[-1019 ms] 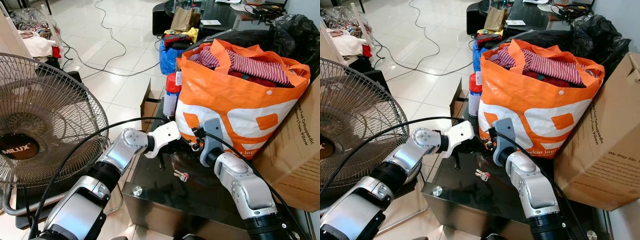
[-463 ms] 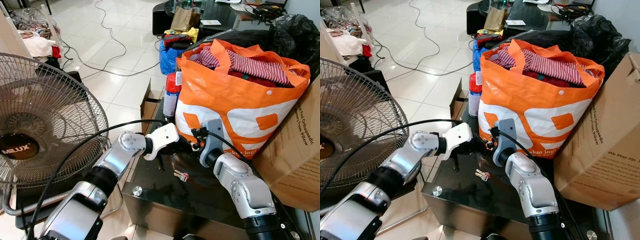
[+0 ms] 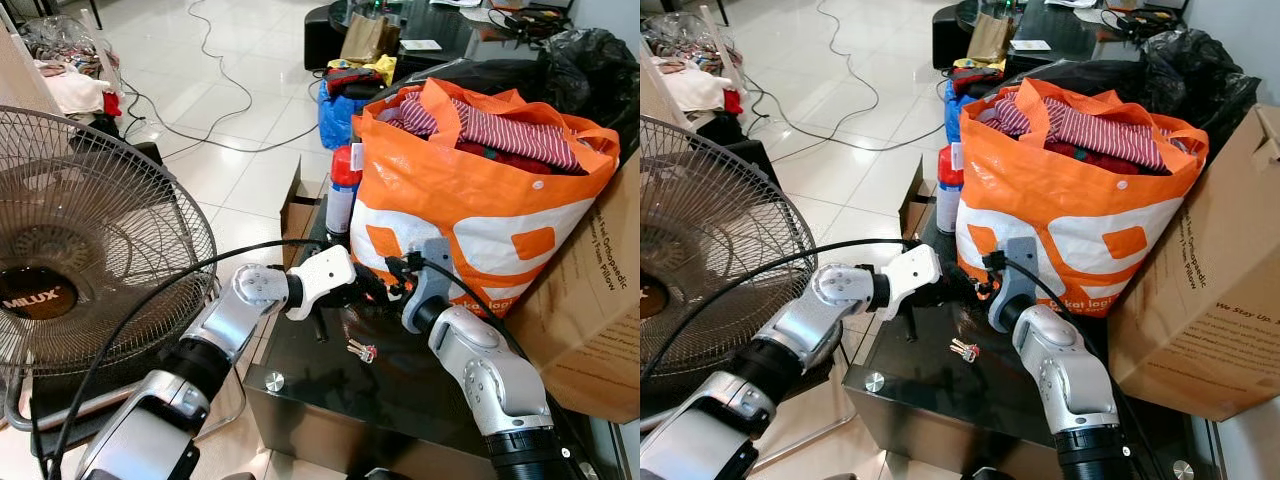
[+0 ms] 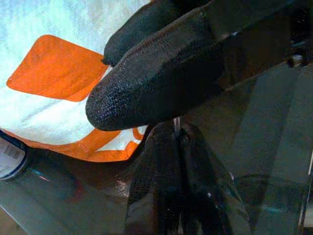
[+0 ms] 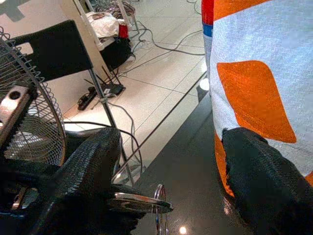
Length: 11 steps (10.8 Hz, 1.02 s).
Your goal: Hang keys on a hook
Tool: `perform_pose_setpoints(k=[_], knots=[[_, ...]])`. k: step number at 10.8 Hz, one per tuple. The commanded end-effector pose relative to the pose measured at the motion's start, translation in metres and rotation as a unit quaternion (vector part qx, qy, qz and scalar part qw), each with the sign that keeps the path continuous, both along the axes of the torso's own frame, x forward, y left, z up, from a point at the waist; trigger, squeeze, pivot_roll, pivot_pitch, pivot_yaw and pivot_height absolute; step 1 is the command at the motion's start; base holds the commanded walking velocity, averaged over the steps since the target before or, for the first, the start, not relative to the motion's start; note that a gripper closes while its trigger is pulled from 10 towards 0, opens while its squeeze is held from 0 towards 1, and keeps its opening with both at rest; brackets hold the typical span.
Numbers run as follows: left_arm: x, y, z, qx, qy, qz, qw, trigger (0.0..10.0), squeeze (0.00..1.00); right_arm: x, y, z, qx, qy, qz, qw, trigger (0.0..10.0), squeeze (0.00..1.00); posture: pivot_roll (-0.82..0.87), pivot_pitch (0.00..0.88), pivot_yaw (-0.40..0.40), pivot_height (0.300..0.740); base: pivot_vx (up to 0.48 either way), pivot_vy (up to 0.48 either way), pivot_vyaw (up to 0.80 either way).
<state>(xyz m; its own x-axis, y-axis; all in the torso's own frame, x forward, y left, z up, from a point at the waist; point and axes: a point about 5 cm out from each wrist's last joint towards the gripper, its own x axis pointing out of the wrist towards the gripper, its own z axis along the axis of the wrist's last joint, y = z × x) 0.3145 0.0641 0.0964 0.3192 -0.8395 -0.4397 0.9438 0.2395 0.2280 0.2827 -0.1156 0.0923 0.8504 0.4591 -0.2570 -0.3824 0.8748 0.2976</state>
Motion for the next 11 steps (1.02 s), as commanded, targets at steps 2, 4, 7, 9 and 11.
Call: perform_pose_setpoints(k=[2, 4, 7, 9, 11], knots=[[0.000, -0.007, 0.014, -0.027, -0.026, -0.015, 0.999, 10.0, 0.00, -0.002, -0.010, -0.013, -0.001, 0.035, -0.023, 0.999, 10.0, 0.00, -0.03, 0.000, -0.050, 0.740, 0.000, 0.000, 0.00], [-0.001, -0.009, 0.017, -0.030, -0.029, -0.022, 0.999, 10.0, 0.00, -0.003, -0.010, -0.015, -0.001, 0.039, -0.024, 0.999, 10.0, 0.00, -0.03, 0.000, -0.050, 0.740, 0.000, 0.000, 0.00], [0.000, -0.008, 0.016, -0.025, -0.033, -0.016, 0.999, 10.0, 0.00, -0.003, -0.012, -0.014, -0.002, 0.036, -0.027, 0.999, 10.0, 0.00, -0.02, 0.000, -0.052, 0.740, 0.000, 0.000, 0.00], [0.003, 0.008, 0.002, -0.003, -0.031, 0.042, 0.999, 10.0, 0.00, -0.010, -0.021, 0.043, 0.114, -0.078, -0.012, 0.990, 10.0, 0.00, -0.03, 0.000, -0.042, 0.740, 0.000, 0.000, 0.00], [0.004, 0.013, 0.000, -0.005, -0.031, 0.060, 0.998, 10.0, 0.00, -0.014, -0.030, 0.050, 0.132, -0.090, -0.024, 0.987, 10.0, 0.00, -0.04, 0.000, -0.032, 0.740, 0.000, 0.000, 0.00]])
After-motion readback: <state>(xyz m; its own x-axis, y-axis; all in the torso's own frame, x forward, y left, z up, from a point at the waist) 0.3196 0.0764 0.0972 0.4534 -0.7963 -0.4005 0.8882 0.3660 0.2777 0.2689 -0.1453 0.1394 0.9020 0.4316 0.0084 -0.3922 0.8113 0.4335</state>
